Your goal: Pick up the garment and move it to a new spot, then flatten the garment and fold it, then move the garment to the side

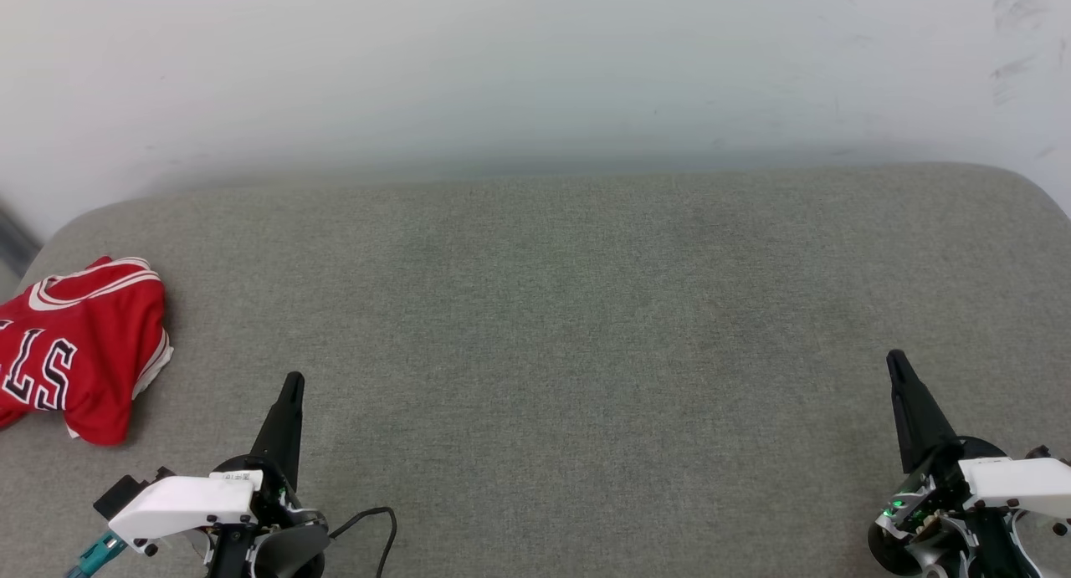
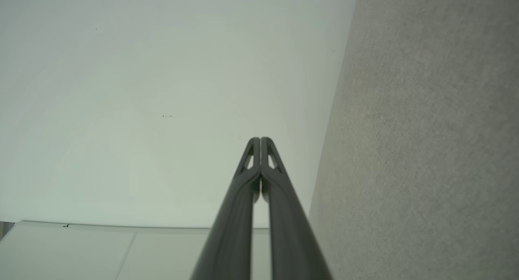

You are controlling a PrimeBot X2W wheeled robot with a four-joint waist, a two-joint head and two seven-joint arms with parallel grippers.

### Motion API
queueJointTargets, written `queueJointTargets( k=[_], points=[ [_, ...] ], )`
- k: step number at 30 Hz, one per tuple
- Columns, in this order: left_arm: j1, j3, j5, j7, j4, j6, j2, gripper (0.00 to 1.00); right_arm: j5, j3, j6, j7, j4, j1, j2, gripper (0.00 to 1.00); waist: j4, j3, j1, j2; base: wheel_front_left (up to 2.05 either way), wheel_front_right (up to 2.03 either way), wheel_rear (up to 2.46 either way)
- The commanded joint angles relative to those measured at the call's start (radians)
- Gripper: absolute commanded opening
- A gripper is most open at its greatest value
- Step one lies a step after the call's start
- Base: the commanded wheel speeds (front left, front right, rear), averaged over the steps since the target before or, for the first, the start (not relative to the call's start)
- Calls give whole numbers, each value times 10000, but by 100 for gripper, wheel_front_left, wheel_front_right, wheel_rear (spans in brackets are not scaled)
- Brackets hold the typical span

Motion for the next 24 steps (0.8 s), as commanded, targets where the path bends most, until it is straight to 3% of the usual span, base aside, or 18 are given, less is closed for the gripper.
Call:
queueJointTargets(
  k=[1, 24],
  points=[
    [-78, 18, 15, 17, 4, -17, -9, 0, -44, 4, 0, 6, 6, -122, 32, 0, 0, 0, 0, 0, 0, 0, 0],
    [-78, 17, 15, 16, 4, -17, -9, 0, -43, 4, 0, 5, 6, -123, 32, 0, 0, 0, 0, 0, 0, 0, 0]
  ],
)
